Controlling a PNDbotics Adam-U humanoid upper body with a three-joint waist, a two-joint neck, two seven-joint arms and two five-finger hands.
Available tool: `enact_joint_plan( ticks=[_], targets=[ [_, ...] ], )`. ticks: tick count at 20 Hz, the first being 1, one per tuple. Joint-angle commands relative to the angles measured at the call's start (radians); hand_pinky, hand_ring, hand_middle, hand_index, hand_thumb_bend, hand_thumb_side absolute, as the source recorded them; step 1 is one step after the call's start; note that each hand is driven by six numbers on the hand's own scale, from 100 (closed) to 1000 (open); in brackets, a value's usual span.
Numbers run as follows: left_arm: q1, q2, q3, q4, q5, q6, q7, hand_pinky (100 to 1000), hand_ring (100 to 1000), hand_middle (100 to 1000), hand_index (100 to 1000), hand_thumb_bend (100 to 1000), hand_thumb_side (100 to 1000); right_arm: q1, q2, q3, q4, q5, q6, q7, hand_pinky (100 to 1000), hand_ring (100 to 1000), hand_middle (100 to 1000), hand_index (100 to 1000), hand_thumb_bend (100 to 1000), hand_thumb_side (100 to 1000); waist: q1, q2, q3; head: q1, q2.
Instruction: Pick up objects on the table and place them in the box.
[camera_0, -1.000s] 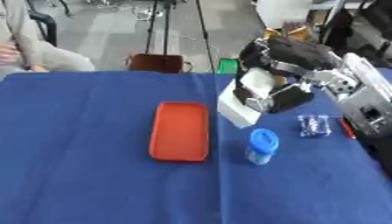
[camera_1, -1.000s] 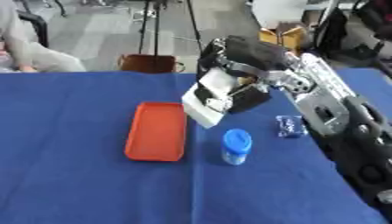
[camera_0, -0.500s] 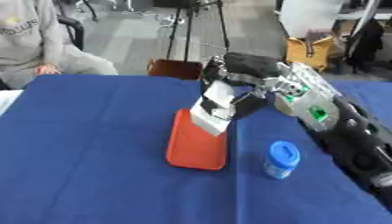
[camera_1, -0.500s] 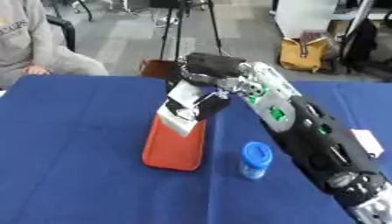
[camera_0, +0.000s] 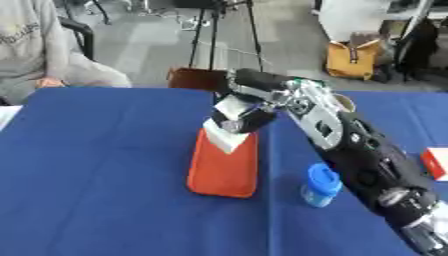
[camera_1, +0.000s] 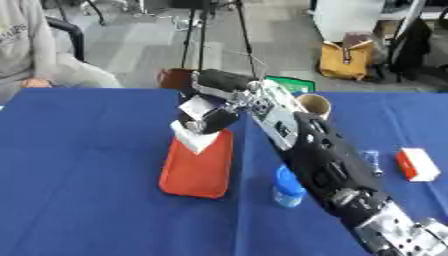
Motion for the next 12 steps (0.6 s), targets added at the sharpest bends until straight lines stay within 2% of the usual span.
enact_joint_plan(
  ticks=[1, 7, 8, 9, 10, 11, 12],
  targets=[
    [-0.018, 0.011, 0.003, -0.013, 0.005, -0.004, -0.004, 540, 710, 699, 808, 763, 608, -0.023, 0.021, -0.012, 0.065, 0.051, -0.004, -0.037, 112, 371, 333, 548, 100, 309, 0.007, -0.009, 0.005, -0.001, -0.012],
    [-0.018, 0.002, 0.002, -0.013, 0.005, -0.005, -0.007, 537, 709, 698, 808, 758, 612, -0.007, 0.072, -0.018, 0.203, 0.139, -0.053, -0.094, 140, 400, 355, 565, 100, 298, 0.013, -0.003, 0.001, 0.006, -0.010],
    [-0.018, 0.000, 0.002, -0.013, 0.006, -0.005, -0.007, 536, 709, 698, 807, 756, 613, -0.002, 0.081, -0.022, 0.223, 0.155, -0.060, -0.102, 189, 428, 371, 571, 100, 292, 0.014, -0.002, 0.000, 0.008, -0.010],
    [-0.017, 0.000, 0.002, -0.013, 0.006, -0.005, -0.008, 536, 709, 698, 807, 756, 613, 0.003, 0.089, -0.025, 0.240, 0.171, -0.068, -0.112, 196, 432, 374, 574, 100, 292, 0.015, -0.001, -0.001, 0.008, -0.009],
    [-0.017, -0.001, 0.002, -0.013, 0.006, -0.005, -0.008, 535, 709, 697, 807, 755, 614, 0.005, 0.095, -0.029, 0.253, 0.187, -0.075, -0.121, 257, 470, 417, 598, 100, 296, 0.016, -0.001, -0.001, 0.008, -0.008],
    [-0.016, -0.001, 0.002, -0.013, 0.007, -0.005, -0.009, 535, 709, 697, 807, 755, 614, 0.007, 0.100, -0.032, 0.261, 0.202, -0.085, -0.131, 257, 470, 417, 598, 100, 296, 0.017, -0.001, -0.002, 0.008, -0.008],
    [-0.015, -0.002, 0.002, -0.013, 0.007, -0.005, -0.009, 534, 708, 697, 807, 754, 615, 0.009, 0.104, -0.035, 0.267, 0.218, -0.093, -0.141, 311, 497, 447, 620, 129, 295, 0.017, -0.001, -0.002, 0.008, -0.008]
  ],
)
